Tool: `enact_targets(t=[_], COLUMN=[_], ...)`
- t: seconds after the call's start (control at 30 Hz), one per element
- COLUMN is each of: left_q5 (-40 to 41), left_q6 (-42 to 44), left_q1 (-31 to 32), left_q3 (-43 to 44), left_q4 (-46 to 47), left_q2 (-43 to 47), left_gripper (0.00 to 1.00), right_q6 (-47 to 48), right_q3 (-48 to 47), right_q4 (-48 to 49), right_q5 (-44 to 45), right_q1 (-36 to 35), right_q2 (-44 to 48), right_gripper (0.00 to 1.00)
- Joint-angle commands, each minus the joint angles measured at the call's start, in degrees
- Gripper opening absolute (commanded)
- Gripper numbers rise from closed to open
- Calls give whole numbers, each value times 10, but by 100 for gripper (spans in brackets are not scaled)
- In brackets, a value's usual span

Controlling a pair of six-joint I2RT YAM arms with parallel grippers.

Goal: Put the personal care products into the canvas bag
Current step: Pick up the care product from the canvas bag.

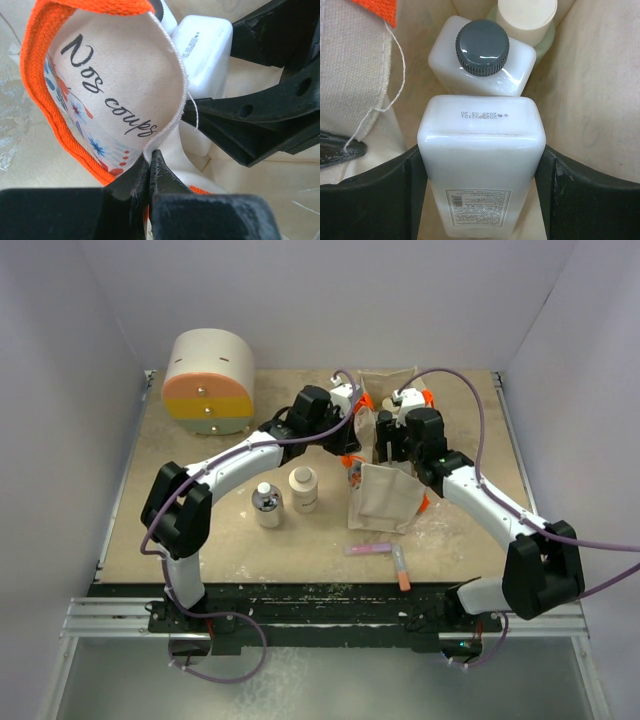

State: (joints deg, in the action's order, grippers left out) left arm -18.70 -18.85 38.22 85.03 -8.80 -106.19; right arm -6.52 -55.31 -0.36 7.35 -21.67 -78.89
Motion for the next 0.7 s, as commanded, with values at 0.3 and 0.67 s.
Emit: enact_targets(t=[0.3,0.67], left_q5=[44,-8], left_q6=[55,48], left_q1=[-8,-9], left_q3=[12,31], left_q4=[35,33], left_q2=[-8,3], left_gripper=[0,30], right_q6=[29,36], right_q3=[-57,-75], right_q4=[100,99], right_q5=[-2,-2], right_q1=[12,17], right_q2=[24,40], right_gripper=[0,0])
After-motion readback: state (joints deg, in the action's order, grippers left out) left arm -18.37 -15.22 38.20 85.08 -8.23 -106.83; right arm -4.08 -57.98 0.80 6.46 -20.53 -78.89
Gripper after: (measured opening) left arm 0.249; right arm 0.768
